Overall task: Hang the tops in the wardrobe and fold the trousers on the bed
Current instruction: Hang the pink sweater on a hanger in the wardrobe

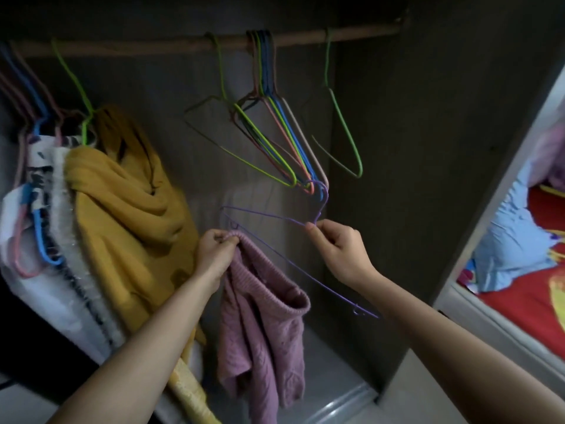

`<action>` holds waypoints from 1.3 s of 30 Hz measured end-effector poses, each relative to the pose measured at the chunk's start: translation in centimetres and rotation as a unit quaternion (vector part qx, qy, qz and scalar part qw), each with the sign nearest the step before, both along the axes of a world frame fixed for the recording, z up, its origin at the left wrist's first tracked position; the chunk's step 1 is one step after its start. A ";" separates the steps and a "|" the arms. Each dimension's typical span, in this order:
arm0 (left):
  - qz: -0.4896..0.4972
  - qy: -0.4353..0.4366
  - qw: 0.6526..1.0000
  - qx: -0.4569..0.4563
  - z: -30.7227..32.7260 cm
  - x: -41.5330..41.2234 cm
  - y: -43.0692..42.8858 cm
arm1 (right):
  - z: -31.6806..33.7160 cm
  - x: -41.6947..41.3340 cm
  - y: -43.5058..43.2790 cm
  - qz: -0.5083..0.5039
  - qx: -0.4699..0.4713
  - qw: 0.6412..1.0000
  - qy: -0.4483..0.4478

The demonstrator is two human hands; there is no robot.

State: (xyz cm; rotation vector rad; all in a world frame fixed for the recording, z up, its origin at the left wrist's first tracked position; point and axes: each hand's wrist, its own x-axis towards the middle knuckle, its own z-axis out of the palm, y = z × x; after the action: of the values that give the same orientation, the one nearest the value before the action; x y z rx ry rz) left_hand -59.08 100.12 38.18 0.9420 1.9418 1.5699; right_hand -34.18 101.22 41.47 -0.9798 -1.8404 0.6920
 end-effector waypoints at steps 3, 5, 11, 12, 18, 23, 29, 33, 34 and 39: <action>0.019 -0.033 0.999 0.002 -0.1 -0.1 1.0 | -0.5 2.4 -0.3 -0.026 0.040 0.999 -0.005; 0.041 -0.046 0.998 0.000 0.0 -0.5 1.6 | -0.6 4.0 -0.7 -0.028 0.055 0.998 -0.007; 0.041 0.017 0.999 -0.021 0.4 -1.2 1.7 | -0.3 7.2 -2.2 -0.001 0.078 0.984 -0.163; 0.024 0.047 0.998 -0.026 0.5 -1.0 1.6 | -0.2 7.1 -2.6 0.003 0.080 0.980 -0.182; -0.124 0.167 0.978 -0.011 2.1 3.0 -0.2 | 0.7 4.6 -4.0 0.037 0.081 0.975 -0.204; -0.193 0.167 0.967 0.011 4.6 5.0 -2.3 | -0.4 2.2 -3.8 0.045 -0.007 0.981 -0.187; -0.205 0.116 0.971 0.036 6.9 5.9 -4.2 | -2.0 0.8 -3.8 0.025 -0.057 0.995 -0.083; -0.244 0.131 0.961 0.016 7.3 6.4 -5.5 | -2.1 0.2 -4.6 0.042 -0.008 0.998 -0.041; -0.260 0.166 0.951 0.013 7.3 6.5 -5.8 | -2.0 0.2 -4.7 0.043 0.000 0.999 -0.017; -0.183 0.546 0.817 0.006 8.3 6.1 -6.0 | -0.8 0.5 -5.5 0.051 0.018 0.995 0.085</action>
State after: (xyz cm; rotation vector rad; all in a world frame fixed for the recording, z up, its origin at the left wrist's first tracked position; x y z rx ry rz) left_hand -53.02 94.15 46.45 2.4190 2.1365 0.8060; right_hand -33.70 95.70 40.65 -0.7831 -1.7568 0.7783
